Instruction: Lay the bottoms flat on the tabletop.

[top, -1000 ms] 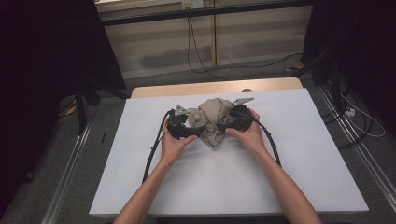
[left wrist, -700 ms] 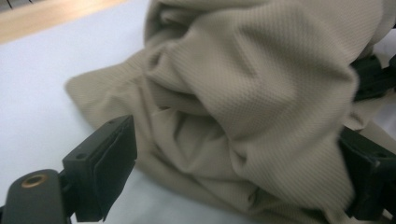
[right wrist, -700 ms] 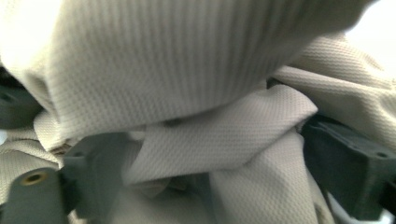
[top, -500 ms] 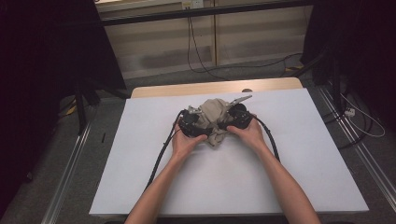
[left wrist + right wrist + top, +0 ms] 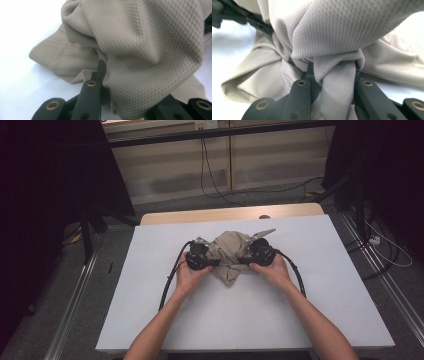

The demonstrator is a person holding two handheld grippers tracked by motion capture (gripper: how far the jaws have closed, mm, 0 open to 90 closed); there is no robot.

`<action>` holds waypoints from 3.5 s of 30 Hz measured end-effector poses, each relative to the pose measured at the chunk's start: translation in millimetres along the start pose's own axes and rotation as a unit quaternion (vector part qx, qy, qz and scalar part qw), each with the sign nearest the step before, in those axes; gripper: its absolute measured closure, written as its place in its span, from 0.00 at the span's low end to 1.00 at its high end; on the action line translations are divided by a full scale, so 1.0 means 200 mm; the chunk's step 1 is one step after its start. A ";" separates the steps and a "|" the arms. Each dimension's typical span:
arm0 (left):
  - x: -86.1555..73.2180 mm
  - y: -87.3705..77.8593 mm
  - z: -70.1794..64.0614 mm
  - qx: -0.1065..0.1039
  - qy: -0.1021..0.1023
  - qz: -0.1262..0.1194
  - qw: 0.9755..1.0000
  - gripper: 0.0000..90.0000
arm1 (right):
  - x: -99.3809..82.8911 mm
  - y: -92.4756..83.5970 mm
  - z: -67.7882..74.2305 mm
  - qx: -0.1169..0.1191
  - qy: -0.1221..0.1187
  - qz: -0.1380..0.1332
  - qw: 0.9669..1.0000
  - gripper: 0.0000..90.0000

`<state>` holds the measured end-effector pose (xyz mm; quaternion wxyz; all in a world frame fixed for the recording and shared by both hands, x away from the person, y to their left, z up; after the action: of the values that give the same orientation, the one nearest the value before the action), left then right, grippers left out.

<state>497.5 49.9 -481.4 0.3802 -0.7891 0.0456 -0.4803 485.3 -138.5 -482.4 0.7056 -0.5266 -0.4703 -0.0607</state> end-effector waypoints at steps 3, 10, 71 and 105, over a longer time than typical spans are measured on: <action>-0.03 -0.05 -0.05 -0.014 0.012 0.009 1.000 0.85 | -0.04 -0.04 0.03 0.009 0.001 -0.002 1.000 0.82; -0.12 -0.15 -0.17 -0.042 0.026 0.023 0.999 0.84 | -0.15 -0.19 0.13 0.026 -0.023 -0.004 0.999 0.81; -0.32 -0.25 -0.38 -0.076 0.062 -0.005 0.995 0.63 | 0.04 -0.13 0.14 -0.044 -0.024 -0.043 0.998 0.55; -0.32 -0.19 -0.32 -0.071 0.030 0.037 0.996 0.98 | -0.40 -0.40 0.23 0.006 -0.097 0.027 0.995 0.93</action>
<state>401.4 70.2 -487.8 0.3396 -0.7968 0.1205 -0.4850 367.3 -169.9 -486.1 0.6611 -0.5384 -0.5224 0.0121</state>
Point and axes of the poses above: each handheld gripper's, and its own axes: y roughly forward along the jaws, x roughly out of its top, z roughly to its left, the point moved 5 cm from there along y, roughly forward along the jaws, and after that the axes turned 8 degrees about -x, right-handed, at the moved point
